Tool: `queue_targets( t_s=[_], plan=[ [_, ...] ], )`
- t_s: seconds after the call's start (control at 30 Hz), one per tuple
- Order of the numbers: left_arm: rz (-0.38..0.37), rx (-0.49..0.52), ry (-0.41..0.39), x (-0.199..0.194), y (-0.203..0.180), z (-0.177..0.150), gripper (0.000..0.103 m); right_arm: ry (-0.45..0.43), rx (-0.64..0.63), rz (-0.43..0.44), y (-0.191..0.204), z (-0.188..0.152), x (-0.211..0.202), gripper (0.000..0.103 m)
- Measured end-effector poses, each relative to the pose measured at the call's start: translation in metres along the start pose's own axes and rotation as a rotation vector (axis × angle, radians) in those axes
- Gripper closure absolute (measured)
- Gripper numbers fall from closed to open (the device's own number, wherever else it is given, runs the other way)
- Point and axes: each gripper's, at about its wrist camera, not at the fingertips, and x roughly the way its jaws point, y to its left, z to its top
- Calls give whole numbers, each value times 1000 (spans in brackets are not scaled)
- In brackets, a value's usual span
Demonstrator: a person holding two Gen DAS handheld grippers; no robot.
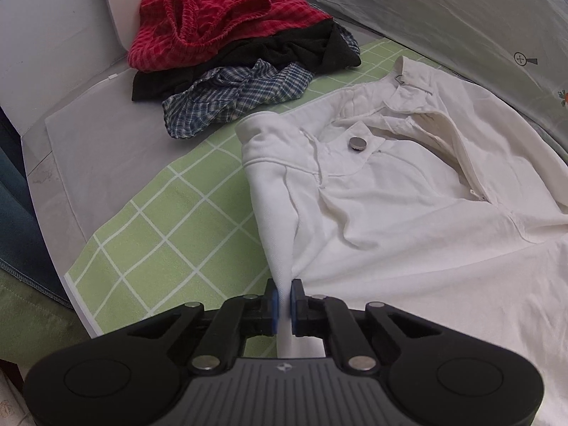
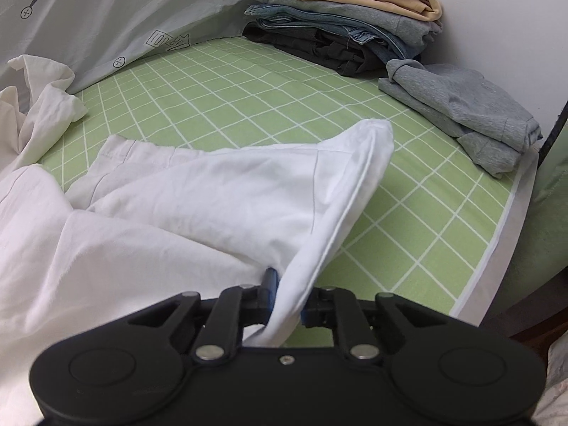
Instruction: Fold clothes
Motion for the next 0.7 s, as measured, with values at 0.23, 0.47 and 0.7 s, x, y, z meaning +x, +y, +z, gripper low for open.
queue_targets(
  t_s=[0.23, 0.47, 0.7],
  plan=[
    [10, -119, 29, 0, 42, 4, 98, -2, -47, 9, 0, -12, -9, 89],
    [51, -11, -37, -24, 23, 10, 77, -22, -114, -46, -5, -14, -22, 53],
    [29, -10, -153, -64, 3, 12, 29, -138, -180, -112, -11, 22, -41, 9]
  ],
)
